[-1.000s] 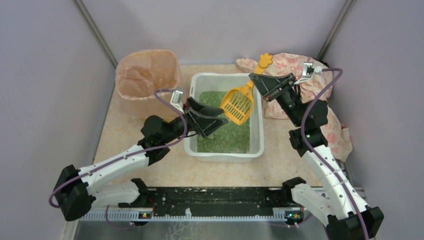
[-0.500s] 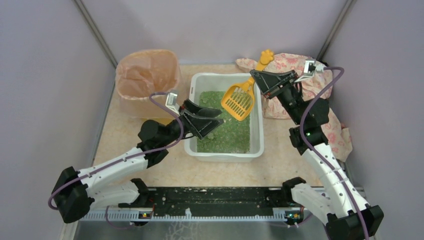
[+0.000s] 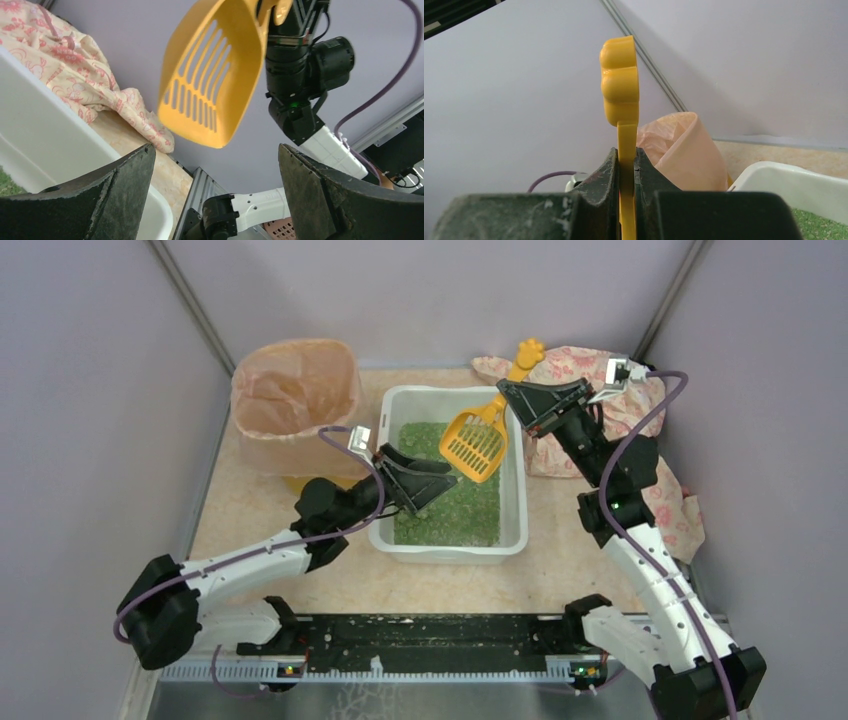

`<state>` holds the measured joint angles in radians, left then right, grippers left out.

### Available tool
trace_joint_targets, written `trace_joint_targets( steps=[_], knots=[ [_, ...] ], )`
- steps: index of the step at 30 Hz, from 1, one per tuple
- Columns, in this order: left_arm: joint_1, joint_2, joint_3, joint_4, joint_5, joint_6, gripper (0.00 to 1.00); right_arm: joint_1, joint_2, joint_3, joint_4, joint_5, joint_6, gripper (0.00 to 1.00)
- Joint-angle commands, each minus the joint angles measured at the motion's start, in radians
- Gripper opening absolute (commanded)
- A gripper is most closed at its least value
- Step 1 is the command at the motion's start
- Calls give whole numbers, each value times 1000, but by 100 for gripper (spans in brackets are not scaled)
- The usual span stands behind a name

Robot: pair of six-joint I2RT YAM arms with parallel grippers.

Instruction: Clean the litter box

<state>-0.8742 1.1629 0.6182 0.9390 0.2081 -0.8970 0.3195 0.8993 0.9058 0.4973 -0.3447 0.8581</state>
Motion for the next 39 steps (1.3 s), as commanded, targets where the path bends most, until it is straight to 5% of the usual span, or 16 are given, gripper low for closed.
trace_joint_targets(
  steps=[1, 13, 18, 28, 33, 37, 39],
  knots=[
    [3, 56, 26, 69, -6, 5, 97, -8, -11, 47, 96, -25, 21, 0],
    [3, 174, 118, 220, 17, -39, 94, -8, -8, 17, 98, -43, 30, 0],
    [3, 211, 152, 227, 34, -62, 78, -7, -11, 10, 105, -47, 41, 0],
    [-6, 314, 144, 361, 89, -180, 64, -8, 2, -24, 151, -52, 67, 0],
    [-7, 312, 125, 391, 69, -164, 43, -8, 1, -35, 163, -62, 79, 0],
    [-6, 278, 127, 334, 62, -134, 2, -8, -8, -36, 143, -64, 59, 0],
    [-8, 264, 127, 311, 66, -119, 0, -8, -10, -33, 135, -68, 53, 0]
  ],
)
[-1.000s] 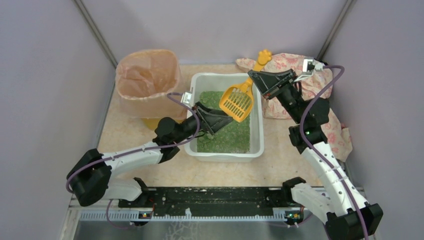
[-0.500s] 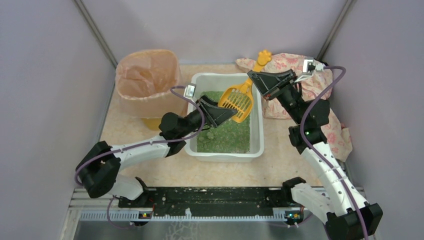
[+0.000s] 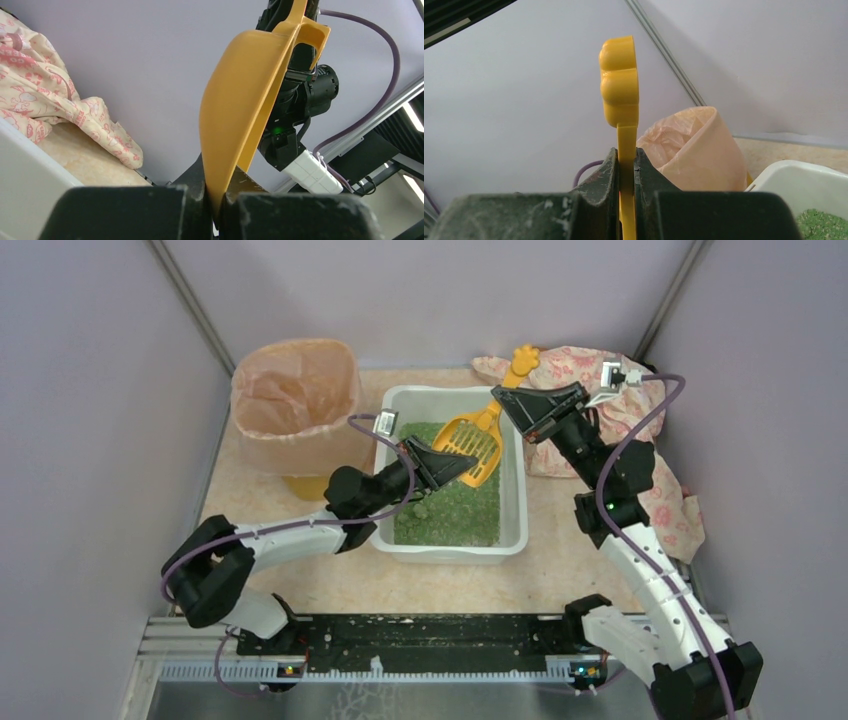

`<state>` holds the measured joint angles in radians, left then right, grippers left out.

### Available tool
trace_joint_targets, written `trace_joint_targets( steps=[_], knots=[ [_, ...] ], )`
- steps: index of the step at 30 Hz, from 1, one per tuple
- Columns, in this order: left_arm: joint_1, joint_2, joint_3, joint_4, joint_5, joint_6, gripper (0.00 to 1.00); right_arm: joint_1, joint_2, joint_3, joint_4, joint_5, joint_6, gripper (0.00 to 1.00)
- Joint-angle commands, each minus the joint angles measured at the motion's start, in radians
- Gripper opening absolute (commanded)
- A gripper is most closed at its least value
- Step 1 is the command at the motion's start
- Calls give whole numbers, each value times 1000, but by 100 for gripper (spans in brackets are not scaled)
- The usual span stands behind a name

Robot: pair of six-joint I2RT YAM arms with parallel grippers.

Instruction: Clean the litter box

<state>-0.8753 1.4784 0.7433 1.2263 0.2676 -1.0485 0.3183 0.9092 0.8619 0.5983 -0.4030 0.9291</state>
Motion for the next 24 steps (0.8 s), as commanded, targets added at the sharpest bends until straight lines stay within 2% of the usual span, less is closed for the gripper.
trace_joint_targets(
  steps=[1, 2, 3, 6, 7, 9, 13, 16, 19, 24],
  knots=[
    [-7, -60, 0, 4, 1, 38, 0, -7, -18, 12, 29, -13, -19, 0],
    [-6, -69, -3, -14, -3, 47, 0, -7, -18, 12, 27, -15, -23, 0],
    [-5, -80, -5, -37, -7, 59, 0, -7, -18, 12, 21, -18, -30, 5],
    [-5, -129, -3, -169, -24, 113, 0, -7, -25, 24, -37, -21, -81, 42],
    [-5, -150, -1, -219, -26, 129, 0, -7, -29, 32, -67, -20, -105, 51],
    [-4, -188, 15, -326, -14, 161, 0, -6, -37, 59, -167, -19, -175, 63],
    [-2, -269, 87, -615, 9, 260, 0, -7, -69, 122, -352, -8, -334, 67],
    [9, -315, 156, -838, 29, 325, 0, -7, -87, 156, -435, -61, -420, 67],
    [37, -336, 215, -973, 84, 362, 0, -7, -94, 181, -493, -143, -450, 67],
    [106, -352, 257, -1086, 162, 383, 0, -7, -121, 177, -533, -247, -482, 65]
  ],
)
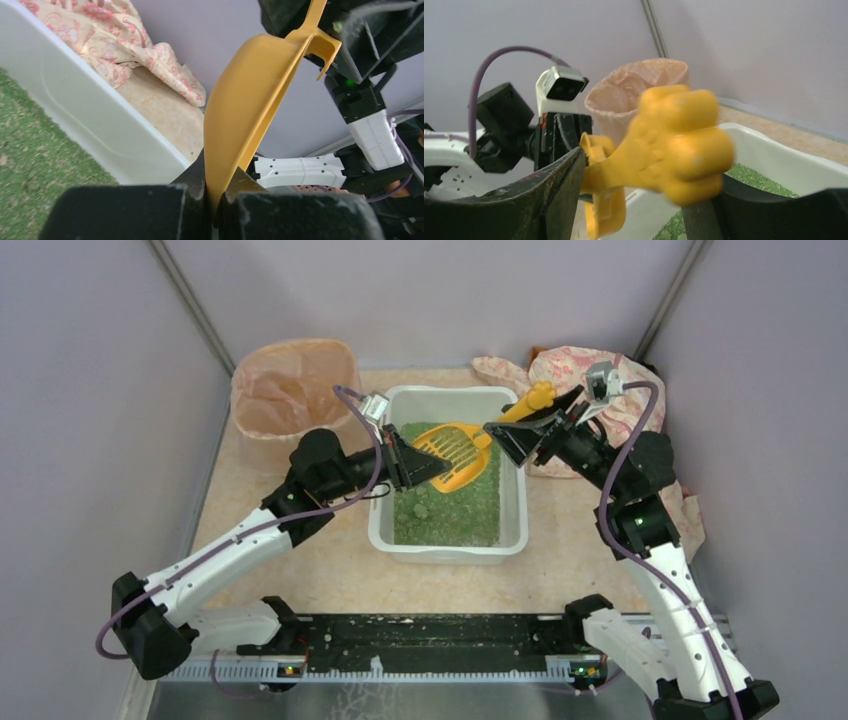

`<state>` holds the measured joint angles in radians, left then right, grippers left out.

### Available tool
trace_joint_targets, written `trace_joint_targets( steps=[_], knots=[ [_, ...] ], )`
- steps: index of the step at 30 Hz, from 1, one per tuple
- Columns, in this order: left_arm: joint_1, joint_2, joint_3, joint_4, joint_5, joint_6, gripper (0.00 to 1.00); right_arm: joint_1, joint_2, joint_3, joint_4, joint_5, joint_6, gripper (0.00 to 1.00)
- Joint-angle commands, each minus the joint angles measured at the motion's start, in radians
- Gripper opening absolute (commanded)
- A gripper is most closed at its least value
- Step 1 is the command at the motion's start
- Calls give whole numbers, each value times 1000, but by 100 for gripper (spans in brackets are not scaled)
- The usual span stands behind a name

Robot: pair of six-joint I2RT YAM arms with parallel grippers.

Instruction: Clean the litter box

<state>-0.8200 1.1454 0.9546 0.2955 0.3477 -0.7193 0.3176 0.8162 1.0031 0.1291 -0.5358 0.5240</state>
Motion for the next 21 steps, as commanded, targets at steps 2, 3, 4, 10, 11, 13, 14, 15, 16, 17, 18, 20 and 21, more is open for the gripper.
trace_joint_targets(
  steps=[2, 3, 4, 10, 11, 13, 14, 15, 16, 17, 18, 20, 21],
  knots=[
    [89, -18, 57, -184, 134, 54, 0, -6, -43, 43, -96, -130, -94, 64],
    [105, -15, 63, -196, 159, 60, 0, -6, -52, 43, -105, -134, -101, 64],
    [120, -14, 68, -210, 180, 63, 0, -5, -57, 46, -120, -145, -110, 64],
    [187, 10, 86, -222, 308, 66, 0, -6, -56, 54, -152, -211, -132, 61],
    [187, 16, 92, -223, 326, 64, 0, -6, -56, 52, -150, -208, -135, 59],
    [187, 23, 100, -232, 349, 74, 0, -6, -54, 51, -147, -197, -140, 58],
    [188, 24, 107, -261, 348, 88, 0, -6, -51, 52, -147, -189, -142, 57],
    [187, 21, 110, -273, 347, 97, 0, -6, -44, 54, -144, -187, -143, 57],
    [187, 12, 107, -275, 344, 99, 0, -6, -33, 56, -143, -184, -142, 57],
    [188, 5, 104, -275, 342, 98, 0, -6, -28, 57, -141, -184, -141, 57],
    [187, -1, 104, -277, 339, 97, 0, -6, -18, 56, -137, -187, -138, 57],
    [188, -13, 107, -285, 323, 93, 0, -6, -3, 58, -148, -189, -140, 58],
    [187, -19, 108, -286, 320, 94, 0, -6, 1, 56, -157, -185, -143, 58]
  ],
)
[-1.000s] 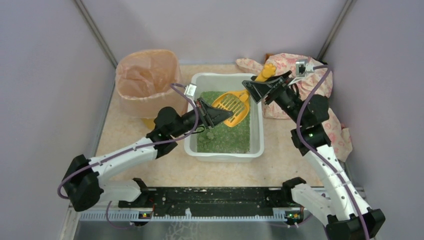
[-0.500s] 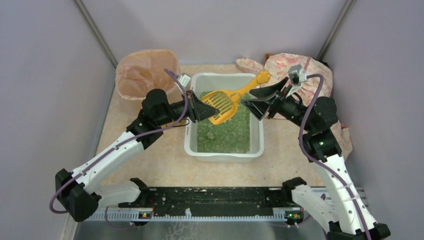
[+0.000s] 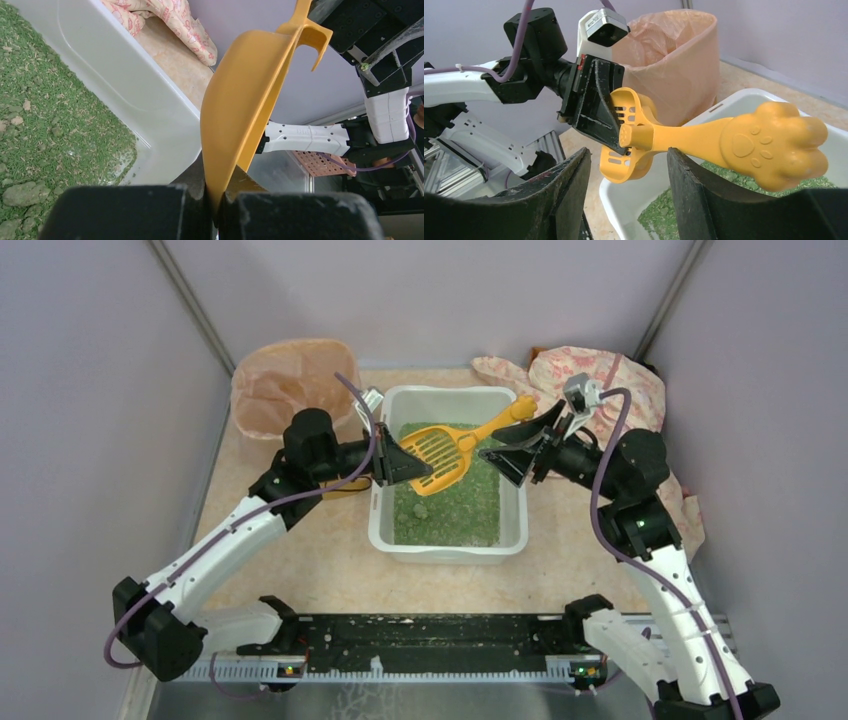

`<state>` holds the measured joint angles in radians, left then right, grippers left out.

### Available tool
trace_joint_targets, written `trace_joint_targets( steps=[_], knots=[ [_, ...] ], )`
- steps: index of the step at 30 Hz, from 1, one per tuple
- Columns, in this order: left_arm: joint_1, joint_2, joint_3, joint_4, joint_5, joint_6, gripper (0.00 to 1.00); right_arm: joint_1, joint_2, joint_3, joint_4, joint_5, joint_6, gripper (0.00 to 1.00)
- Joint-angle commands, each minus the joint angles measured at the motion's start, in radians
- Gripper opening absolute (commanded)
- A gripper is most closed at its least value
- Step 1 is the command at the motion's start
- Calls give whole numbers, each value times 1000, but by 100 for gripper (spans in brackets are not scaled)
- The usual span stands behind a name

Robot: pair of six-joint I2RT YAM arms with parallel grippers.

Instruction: Clean the litter box

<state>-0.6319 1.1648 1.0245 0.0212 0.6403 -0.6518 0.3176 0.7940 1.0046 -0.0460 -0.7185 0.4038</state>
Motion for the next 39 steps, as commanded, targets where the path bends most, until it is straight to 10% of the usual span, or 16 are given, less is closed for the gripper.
trace_joint_targets(
  steps=[1, 28, 39],
  knots=[
    [-1, -43, 42, -16, 25, 29, 0, -6, 23, 52, 13, 6, -25, 60],
    [8, -99, -46, 46, 52, -6, 0, -37, 74, 118, 74, -10, 36, 66],
    [12, -83, -51, 83, 70, -21, 0, -38, 83, 113, 89, -10, 32, 7]
  ],
)
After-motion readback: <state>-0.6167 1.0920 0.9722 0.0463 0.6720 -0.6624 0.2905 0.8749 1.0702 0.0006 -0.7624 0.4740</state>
